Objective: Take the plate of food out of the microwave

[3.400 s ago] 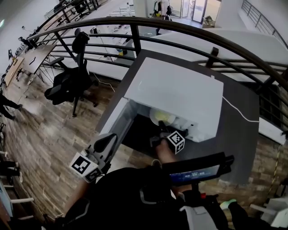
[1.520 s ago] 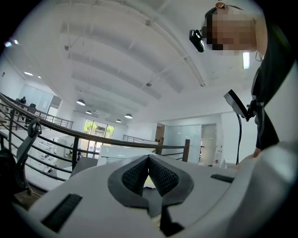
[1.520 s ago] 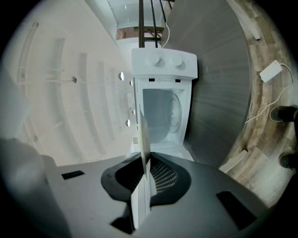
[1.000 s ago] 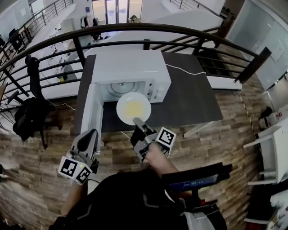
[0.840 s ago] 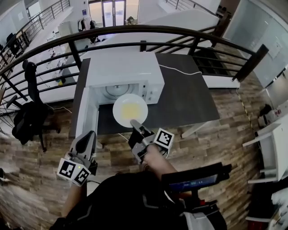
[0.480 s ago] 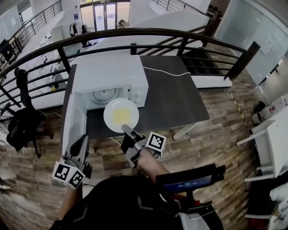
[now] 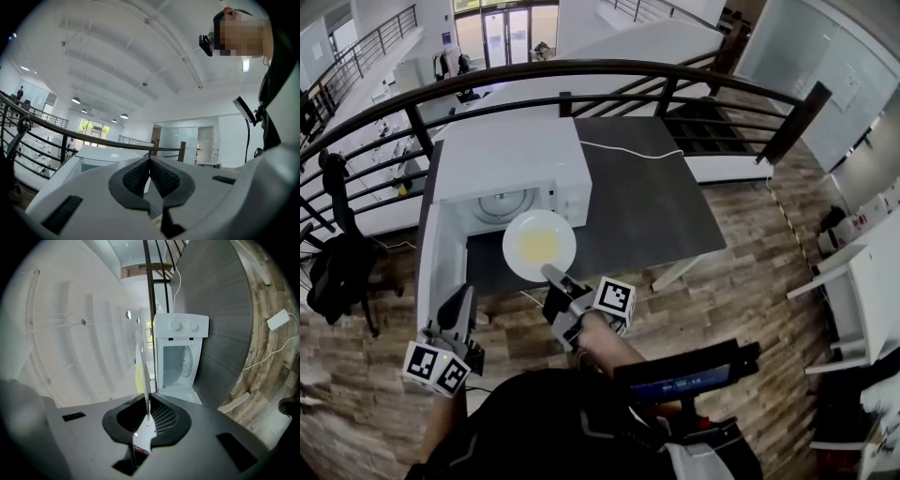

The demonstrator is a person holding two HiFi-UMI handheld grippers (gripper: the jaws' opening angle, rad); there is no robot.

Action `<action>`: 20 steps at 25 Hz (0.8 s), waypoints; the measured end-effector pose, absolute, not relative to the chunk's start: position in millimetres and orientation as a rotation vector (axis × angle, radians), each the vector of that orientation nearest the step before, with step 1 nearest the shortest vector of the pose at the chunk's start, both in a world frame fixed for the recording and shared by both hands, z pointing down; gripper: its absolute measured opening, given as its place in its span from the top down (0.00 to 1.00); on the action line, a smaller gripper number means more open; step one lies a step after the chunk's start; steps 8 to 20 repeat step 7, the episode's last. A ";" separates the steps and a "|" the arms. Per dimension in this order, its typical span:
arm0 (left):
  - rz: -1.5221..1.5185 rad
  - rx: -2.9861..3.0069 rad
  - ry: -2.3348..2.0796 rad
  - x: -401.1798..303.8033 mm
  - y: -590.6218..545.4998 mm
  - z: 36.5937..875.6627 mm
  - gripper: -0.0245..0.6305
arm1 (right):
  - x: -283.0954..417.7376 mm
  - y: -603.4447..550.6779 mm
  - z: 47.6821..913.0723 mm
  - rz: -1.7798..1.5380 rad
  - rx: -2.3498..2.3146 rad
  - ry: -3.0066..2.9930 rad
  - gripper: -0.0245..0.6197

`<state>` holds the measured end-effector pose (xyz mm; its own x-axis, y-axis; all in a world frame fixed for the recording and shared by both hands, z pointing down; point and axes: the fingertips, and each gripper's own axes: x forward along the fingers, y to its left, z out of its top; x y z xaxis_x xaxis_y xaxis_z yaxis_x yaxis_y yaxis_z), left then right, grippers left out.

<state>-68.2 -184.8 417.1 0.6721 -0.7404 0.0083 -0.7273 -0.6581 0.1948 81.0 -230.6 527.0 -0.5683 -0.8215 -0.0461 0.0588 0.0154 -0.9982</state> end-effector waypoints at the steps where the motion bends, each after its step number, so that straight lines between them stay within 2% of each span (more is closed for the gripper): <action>1: -0.110 2.706 -1.195 -66.7 -185.9 416.6 0.96 | 81.9 -231.6 525.7 -1.630 -0.793 1.615 0.93; 20: -0.139 2.699 -1.194 -61.4 -188.3 416.8 0.96 | 84.0 -239.9 519.4 -1.619 -0.784 1.657 0.93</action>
